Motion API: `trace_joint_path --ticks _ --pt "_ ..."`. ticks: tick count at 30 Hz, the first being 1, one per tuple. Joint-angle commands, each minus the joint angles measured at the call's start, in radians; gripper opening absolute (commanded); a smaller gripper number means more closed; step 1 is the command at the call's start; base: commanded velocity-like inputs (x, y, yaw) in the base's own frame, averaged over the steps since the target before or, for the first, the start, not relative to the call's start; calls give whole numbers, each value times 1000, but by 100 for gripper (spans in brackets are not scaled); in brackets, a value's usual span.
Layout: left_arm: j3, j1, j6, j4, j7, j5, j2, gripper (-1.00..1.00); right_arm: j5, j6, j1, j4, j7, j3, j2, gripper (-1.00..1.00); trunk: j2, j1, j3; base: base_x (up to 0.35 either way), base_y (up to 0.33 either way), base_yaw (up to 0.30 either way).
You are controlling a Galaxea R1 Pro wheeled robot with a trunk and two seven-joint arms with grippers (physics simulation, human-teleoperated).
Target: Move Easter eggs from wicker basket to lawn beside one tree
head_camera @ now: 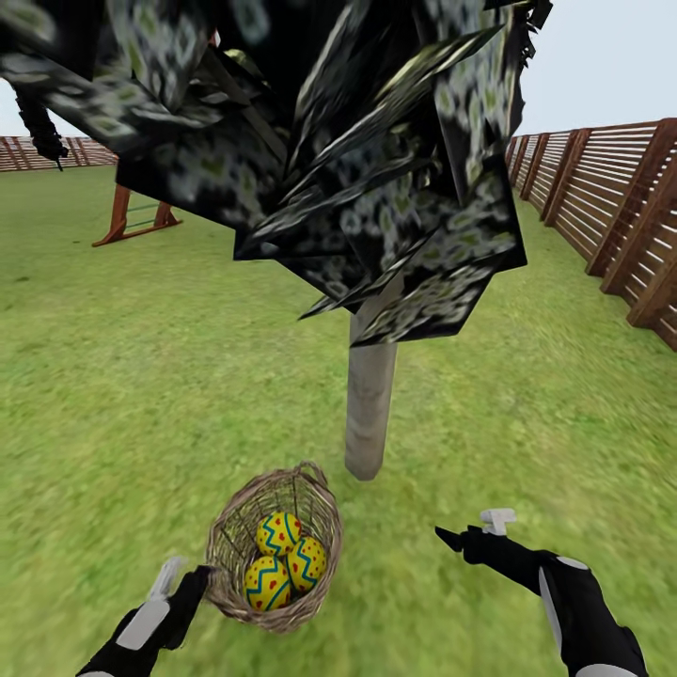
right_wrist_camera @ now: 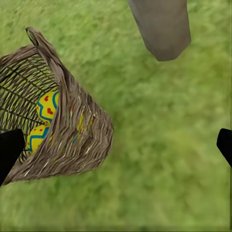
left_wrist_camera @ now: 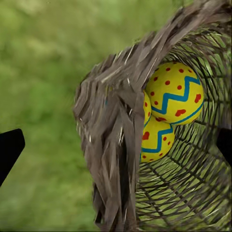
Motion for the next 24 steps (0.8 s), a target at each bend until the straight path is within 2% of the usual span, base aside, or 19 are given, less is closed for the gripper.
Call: trace_joint_path --ticks 1,4,7,10,11,12,13,14,16,17,18,21,22,23,24 --pt "19 22 50 -57 3 10 13 100 10 5 -1 -1 5 -3 1 100 7 -4 2 0 0 0" --pt "81 75 224 -268 -5 34 34 100 39 5 -1 -1 -3 -4 1 100 28 -16 12 0 0 0" --pt "169 94 404 -447 -7 86 42 100 64 5 -1 -2 -16 -6 1 100 49 -27 21 0 0 0" --pt "248 99 555 -564 -11 157 46 100 71 5 -1 -4 -41 -6 1 100 70 -39 31 0 0 0" --pt "276 100 603 -591 -22 212 47 100 73 5 -1 -6 -59 -6 1 100 77 -42 34 0 0 0" --pt "282 100 614 -597 -28 231 47 100 73 5 -1 -7 -64 -6 1 100 84 -46 37 0 0 0" --pt "292 100 635 -606 -51 287 47 100 74 6 -1 -18 -78 -5 1 100 91 -50 40 0 0 0" --pt "295 101 643 -608 -68 318 46 100 77 7 -1 -31 -83 -4 2 100 98 -54 43 0 0 0" --pt "295 101 653 -608 -94 356 45 100 98 37 -1 -73 -90 9 4 100 112 -62 49 0 0 0" --pt "295 101 658 -607 -102 367 44 100 119 80 -1 -107 -91 27 4 100 112 -62 49 0 0 0" --pt "295 101 674 -606 -109 378 43 100 152 167 -1 -170 -92 65 6 100 112 -62 49 0 0 0" --pt "303 101 717 -600 -114 386 47 100 175 304 0 -288 -90 123 8 100 112 -62 49 0 0 0" --pt "303 101 722 -599 -115 387 48 100 177 330 0 -303 -90 155 8 100 112 -62 49 0 0 0" --pt "304 101 724 -599 -115 387 48 100 178 337 0 -306 -90 171 8 100 112 -62 49 0 0 0" --pt "304 101 725 -598 -115 387 49 100 179 351 0 -311 -89 208 8 100 112 -62 49 0 0 0"
